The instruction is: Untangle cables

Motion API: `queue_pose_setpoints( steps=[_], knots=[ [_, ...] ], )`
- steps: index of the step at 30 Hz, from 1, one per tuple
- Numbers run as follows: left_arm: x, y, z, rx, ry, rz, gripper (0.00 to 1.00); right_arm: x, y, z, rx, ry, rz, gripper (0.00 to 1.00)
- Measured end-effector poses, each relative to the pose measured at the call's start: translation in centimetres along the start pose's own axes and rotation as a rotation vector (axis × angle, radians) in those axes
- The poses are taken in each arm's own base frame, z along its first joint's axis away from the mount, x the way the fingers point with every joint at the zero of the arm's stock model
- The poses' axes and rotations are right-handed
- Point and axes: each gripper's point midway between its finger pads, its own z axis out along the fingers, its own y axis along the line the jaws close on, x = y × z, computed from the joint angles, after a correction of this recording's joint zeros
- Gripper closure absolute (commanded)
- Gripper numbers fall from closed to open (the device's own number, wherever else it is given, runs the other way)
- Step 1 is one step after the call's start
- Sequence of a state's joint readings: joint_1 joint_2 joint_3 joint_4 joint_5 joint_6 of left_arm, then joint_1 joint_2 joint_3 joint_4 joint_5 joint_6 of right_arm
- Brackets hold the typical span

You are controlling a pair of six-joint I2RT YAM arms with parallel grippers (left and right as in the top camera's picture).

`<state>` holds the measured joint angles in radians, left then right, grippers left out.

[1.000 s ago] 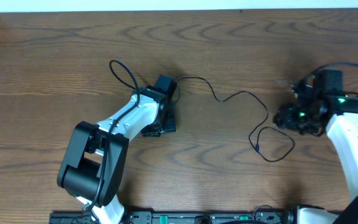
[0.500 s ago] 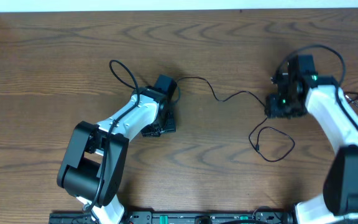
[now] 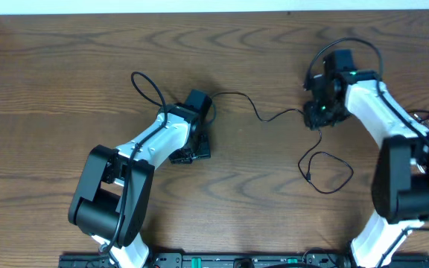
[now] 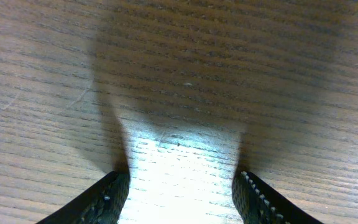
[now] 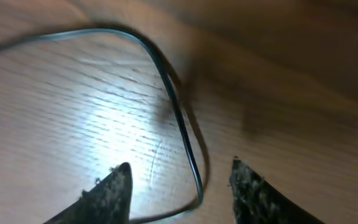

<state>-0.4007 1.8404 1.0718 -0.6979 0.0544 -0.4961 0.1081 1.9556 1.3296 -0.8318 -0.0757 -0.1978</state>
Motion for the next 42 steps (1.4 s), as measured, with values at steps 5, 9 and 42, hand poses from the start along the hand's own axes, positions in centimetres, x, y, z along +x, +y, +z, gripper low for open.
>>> queue_pose_setpoints(
  steps=[5,9,42],
  knots=[
    [0.0,0.0,0.0,0.000,0.000,0.000,0.41,0.9,-0.2,1.9,0.004,0.061,-0.011,0.65],
    [0.0,0.0,0.0,0.000,0.000,0.000,0.41,1.0,-0.4,1.9,0.012,0.067,-0.019,0.96],
    [0.1,0.0,0.0,0.000,0.004,0.000,0.41,0.7,-15.9,-28.6,0.624,-0.687,0.526,0.99]
  ],
)
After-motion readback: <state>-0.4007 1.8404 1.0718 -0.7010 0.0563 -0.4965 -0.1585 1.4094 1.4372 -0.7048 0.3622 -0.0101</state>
